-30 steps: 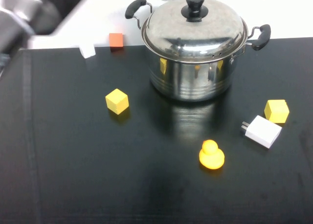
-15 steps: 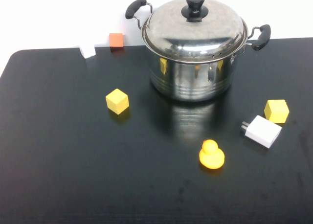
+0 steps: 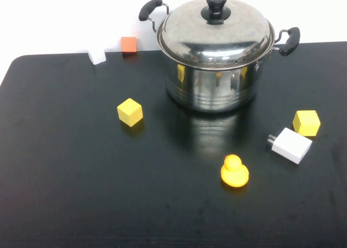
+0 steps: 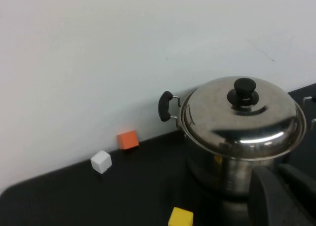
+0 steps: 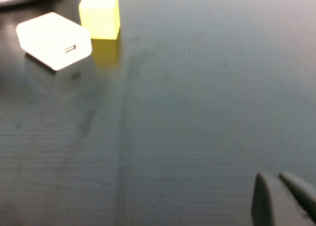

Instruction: Cover the pot

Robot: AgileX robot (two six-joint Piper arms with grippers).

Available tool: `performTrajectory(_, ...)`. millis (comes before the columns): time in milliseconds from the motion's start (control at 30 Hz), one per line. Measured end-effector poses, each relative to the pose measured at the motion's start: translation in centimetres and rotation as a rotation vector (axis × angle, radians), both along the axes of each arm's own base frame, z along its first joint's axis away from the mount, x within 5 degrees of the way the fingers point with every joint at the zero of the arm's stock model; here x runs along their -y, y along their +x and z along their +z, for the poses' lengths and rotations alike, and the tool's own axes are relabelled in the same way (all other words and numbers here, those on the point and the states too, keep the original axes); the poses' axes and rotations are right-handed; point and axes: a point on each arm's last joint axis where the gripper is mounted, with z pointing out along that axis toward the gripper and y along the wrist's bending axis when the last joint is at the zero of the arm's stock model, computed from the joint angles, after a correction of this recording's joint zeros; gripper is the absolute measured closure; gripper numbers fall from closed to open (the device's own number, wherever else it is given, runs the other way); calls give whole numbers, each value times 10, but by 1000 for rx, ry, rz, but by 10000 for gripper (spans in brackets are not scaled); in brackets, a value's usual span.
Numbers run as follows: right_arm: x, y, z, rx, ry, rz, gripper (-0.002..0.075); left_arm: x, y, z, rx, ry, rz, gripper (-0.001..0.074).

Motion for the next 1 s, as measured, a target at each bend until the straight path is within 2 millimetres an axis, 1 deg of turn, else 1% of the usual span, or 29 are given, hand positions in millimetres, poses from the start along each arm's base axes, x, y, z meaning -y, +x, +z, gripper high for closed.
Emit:
performTrajectory(33, 0, 0, 0, 0, 0, 0, 728, -5, -9, -6, 24, -21, -3, 735)
performTrajectory(67, 0, 0, 0, 0, 0, 0, 728, -9, -17, -16, 35, -38, -7, 735)
performTrajectory(167, 0, 0, 0, 0, 0, 0, 728, -18, -34, -54, 46, -72, -13, 735)
performTrajectory(267, 0, 0, 0, 0, 0, 0, 728, -27, -51, -87, 60, -98, -12, 735)
performTrajectory(400, 0, 0, 0, 0, 0, 0, 728, -35, -65, -128, 62, -98, -17, 735)
performTrajectory(500, 0, 0, 0, 0, 0, 0, 728, -39, -72, -149, 65, -108, -20, 735)
performTrajectory(600, 0, 0, 0, 0, 0, 0, 728, -42, -77, -162, 69, -109, -22, 735)
performTrajectory(700, 0, 0, 0, 0, 0, 0, 728, -42, -78, -169, 63, -106, -23, 735)
performTrajectory(1000, 0, 0, 0, 0, 0, 0, 728, -39, -73, -188, 10, -75, -20, 735)
